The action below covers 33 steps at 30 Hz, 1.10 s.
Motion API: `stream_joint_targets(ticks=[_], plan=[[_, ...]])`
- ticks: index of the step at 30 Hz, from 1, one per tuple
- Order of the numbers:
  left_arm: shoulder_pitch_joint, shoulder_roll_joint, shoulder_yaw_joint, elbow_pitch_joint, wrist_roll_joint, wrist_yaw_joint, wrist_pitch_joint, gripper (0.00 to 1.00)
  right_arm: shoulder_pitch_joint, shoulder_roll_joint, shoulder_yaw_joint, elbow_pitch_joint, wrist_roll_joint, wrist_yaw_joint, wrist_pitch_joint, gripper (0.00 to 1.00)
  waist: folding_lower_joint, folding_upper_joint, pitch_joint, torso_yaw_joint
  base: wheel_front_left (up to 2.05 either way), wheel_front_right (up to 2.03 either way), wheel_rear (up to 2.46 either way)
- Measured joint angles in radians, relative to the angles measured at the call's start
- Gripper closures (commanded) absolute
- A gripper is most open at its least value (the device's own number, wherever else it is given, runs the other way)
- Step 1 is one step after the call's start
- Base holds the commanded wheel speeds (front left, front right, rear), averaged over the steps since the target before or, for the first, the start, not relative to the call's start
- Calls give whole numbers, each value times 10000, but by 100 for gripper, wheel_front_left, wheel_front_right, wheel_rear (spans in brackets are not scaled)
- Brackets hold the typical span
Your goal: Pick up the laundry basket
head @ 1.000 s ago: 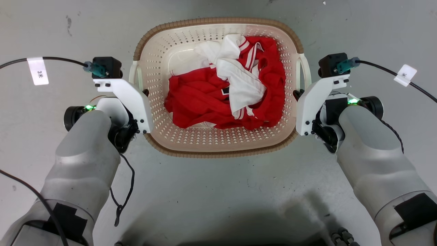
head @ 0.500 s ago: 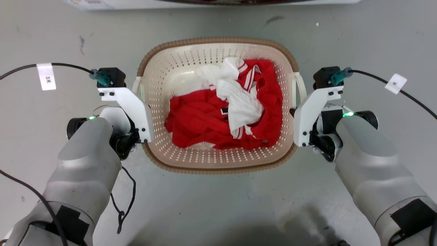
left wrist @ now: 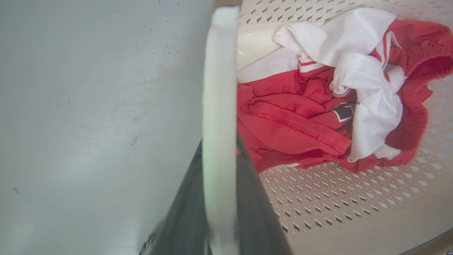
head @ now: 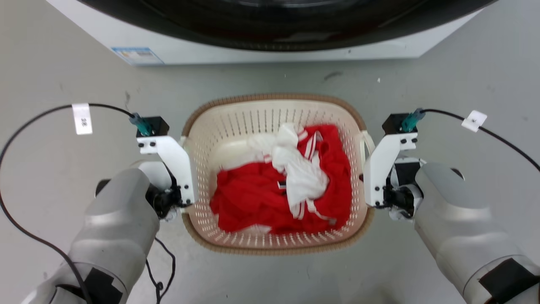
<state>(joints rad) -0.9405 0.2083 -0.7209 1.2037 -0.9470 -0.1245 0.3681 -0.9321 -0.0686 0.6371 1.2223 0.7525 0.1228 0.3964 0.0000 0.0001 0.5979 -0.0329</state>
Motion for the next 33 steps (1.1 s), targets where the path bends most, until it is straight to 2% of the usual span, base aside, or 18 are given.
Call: stream_joint_targets(ticks=[9,19,20,33], plan=[[647,-251,-247,284,-449,12,978,100,522,-27,180,314,593,-2,1352,100,-1,-1,-1842,56,0,0,0],[1169,-330,-573,357,-685,12,1448,100,990,-19,303,483,865,-2,2036,100,-2,0,-3740,83,0,0,0],[1229,-357,-654,353,-723,10,1570,100,1089,-46,326,520,940,-2,2222,100,-3,0,-4193,99,0,0,0],[1971,-571,-909,468,-1039,10,1987,100,1702,-138,426,663,1085,0,2777,100,-3,0,-5755,103,0,0,0]])
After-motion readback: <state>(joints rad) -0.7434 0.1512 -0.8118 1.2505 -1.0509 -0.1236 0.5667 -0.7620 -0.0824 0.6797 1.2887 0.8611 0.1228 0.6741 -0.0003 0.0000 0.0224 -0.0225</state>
